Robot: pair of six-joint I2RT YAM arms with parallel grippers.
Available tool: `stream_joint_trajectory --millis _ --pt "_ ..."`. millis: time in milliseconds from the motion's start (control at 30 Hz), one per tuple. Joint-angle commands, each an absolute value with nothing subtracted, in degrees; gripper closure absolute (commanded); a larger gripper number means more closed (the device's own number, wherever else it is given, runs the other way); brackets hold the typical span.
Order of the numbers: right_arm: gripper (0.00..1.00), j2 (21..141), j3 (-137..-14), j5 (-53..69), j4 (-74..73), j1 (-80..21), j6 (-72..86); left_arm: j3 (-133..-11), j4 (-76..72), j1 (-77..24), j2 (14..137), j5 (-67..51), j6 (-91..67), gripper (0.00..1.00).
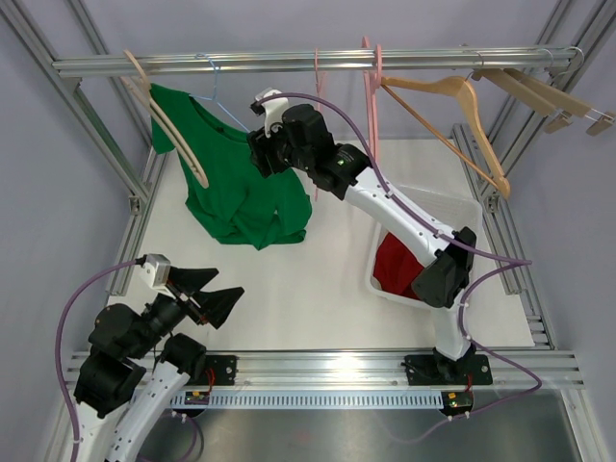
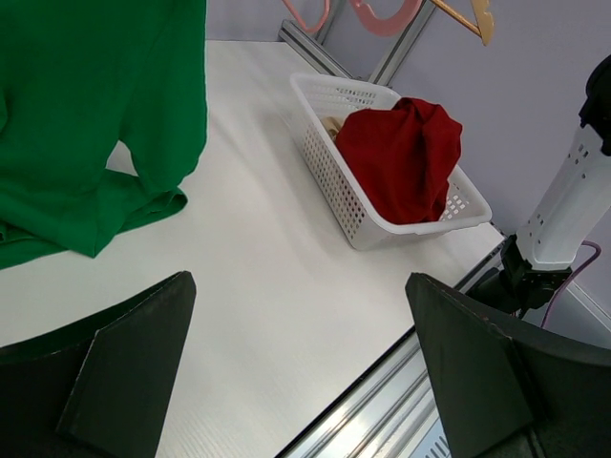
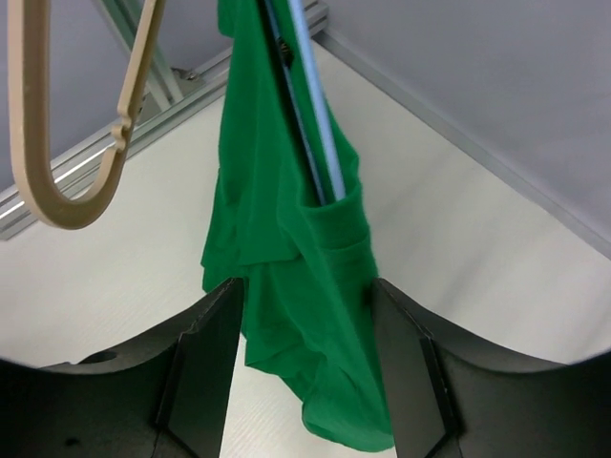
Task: Remove the t-shirt from the hanger
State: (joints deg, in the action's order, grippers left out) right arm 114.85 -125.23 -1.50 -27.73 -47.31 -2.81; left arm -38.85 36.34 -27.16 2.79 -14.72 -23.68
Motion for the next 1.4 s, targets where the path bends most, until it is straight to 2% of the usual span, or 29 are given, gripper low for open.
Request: stream_joint_trajectory --millis 0,233,433,500,567,633,700,733,767,867,967,1000,1033,1067,1267,1300,1333,1367 --pt "0.38 116.02 -126.48 5.09 -26.55 -46.85 -3.96 -38.94 33.66 -26.19 3.95 -17.05 -22.32 0.01" --pt "0.47 116.98 -126.21 4.92 -24.61 -46.76 -4.13 -38.94 33.66 -25.84 3.69 -16.96 -22.32 0.01" --pt "0.49 117.86 -125.86 5.36 -23.03 -46.84 -3.69 -38.85 33.75 -25.75 3.43 -16.96 -22.32 0.01" --pt "0.47 118.65 -126.04 5.80 -22.68 -46.84 -3.95 -38.85 33.66 -25.75 3.34 -16.96 -22.32 0.01" --pt "0.40 119.18 -126.74 5.01 -22.76 -46.76 -4.13 -38.85 33.66 -25.75 3.43 -16.88 -22.41 0.01" --pt "0.40 119.79 -127.18 4.31 -22.68 -46.58 -4.31 -38.85 33.75 -25.75 3.43 -16.79 -22.41 0.01" --pt "0.49 120.06 -127.27 4.13 -22.33 -46.58 -4.13 -38.85 33.66 -25.75 3.43 -16.79 -22.41 0.01" --pt "0.57 120.15 -127.18 4.04 -22.24 -46.50 -4.04 -38.85 33.66 -25.75 3.43 -16.79 -22.41 0.01" --pt "0.71 120.06 -127.09 3.96 -22.15 -46.49 -3.87 -38.85 33.66 -25.75 3.43 -16.79 -22.41 0.01" --pt "0.82 118.75 -124.99 4.13 -20.31 -46.58 -3.16 -38.85 33.66 -25.75 3.43 -16.79 -22.41 0.01" --pt "0.80 117.34 -123.49 4.22 -18.64 -46.58 -2.81 -38.85 33.75 -25.75 3.60 -16.79 -22.41 0.01" --pt "0.65 117.33 -123.40 3.70 -18.37 -46.58 -2.99 -38.85 33.66 -25.66 3.60 -16.79 -22.41 0.01" --pt "0.54 117.33 -123.57 3.17 -18.46 -46.67 -3.16 -38.85 33.75 -25.66 3.78 -16.79 -22.41 0.01" --pt "0.48 117.42 -123.66 2.73 -18.46 -46.58 -3.16 -38.85 33.66 -25.66 3.69 -16.79 -22.41 0.01" --pt "0.49 119.09 -124.36 4.65 -18.63 -46.49 -2.64 -38.85 33.66 -25.49 3.52 -16.70 -22.41 0.01" --pt "0.54 119.35 -124.54 4.92 -18.89 -46.49 -2.11 -38.85 33.66 -25.49 3.52 -16.70 -22.41 0.01" --pt "0.65 119.27 -124.19 5.10 -18.46 -46.49 -1.85 -38.85 33.66 -25.40 3.52 -16.70 -22.41 0.01" --pt "0.69 118.92 -123.75 5.10 -18.02 -46.49 -1.58 -38.85 33.75 -25.40 3.60 -16.70 -22.41 0.01"
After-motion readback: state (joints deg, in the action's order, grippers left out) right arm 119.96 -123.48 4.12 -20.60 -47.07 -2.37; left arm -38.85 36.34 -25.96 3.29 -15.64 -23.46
